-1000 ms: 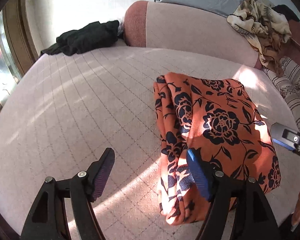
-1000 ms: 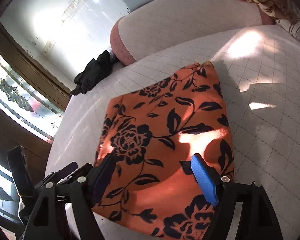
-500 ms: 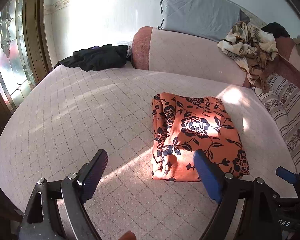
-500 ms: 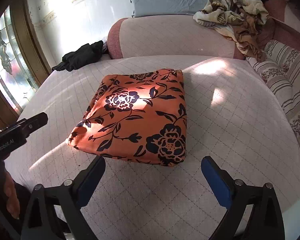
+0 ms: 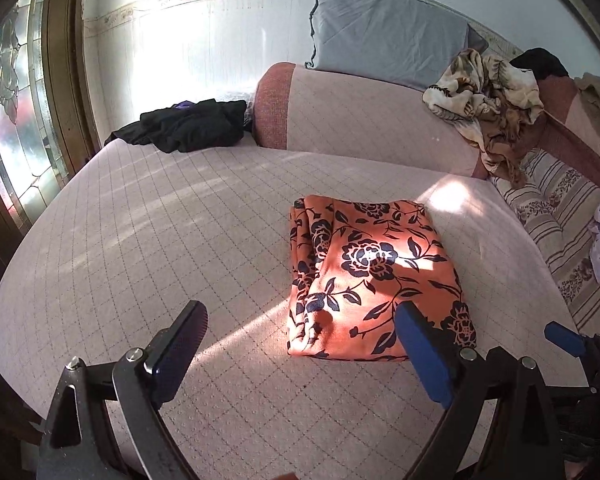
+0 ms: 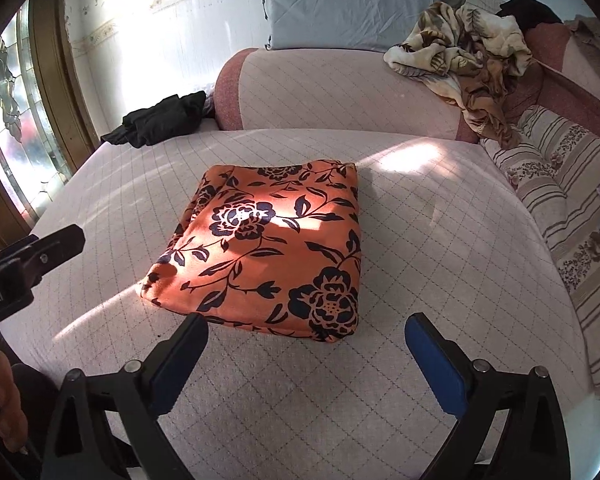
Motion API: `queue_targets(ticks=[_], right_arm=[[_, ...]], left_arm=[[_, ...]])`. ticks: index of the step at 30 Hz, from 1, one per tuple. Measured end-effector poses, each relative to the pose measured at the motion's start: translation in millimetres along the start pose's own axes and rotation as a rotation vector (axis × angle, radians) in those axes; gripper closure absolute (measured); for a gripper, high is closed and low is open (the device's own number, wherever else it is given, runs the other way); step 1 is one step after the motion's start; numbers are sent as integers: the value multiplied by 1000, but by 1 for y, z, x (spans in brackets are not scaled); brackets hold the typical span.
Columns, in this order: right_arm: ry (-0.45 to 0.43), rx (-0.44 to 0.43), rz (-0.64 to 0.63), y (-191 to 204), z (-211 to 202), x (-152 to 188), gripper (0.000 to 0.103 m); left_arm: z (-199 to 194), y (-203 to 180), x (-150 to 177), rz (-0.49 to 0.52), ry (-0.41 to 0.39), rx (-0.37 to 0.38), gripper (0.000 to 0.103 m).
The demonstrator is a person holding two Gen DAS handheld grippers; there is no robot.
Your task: Fold small clothes
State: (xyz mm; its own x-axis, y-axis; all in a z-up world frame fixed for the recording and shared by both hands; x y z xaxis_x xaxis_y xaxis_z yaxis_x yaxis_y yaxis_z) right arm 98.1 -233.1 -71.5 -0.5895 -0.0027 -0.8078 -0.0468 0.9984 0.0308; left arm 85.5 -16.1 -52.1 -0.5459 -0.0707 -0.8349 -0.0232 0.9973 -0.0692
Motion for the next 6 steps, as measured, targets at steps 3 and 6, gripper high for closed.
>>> queue_targets(ticks=[3, 6], right_arm=[[7, -3, -5, -1, 5, -1, 3], [13, -2, -10, -2, 12, -2, 3]], left_arm=[[4, -8, 0, 12, -3, 26, 8], [11, -13, -2, 35, 1, 31, 8]])
Point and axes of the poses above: each gripper's, at about its wrist camera, not at the fingertips, and z roughly the way its jaws point, y to its left, x to its underside, the point moved 6 cm from there along z, roughly the way its jaws point, and after that the axes turned 11 degrees about -y, right-handed, at the moved point
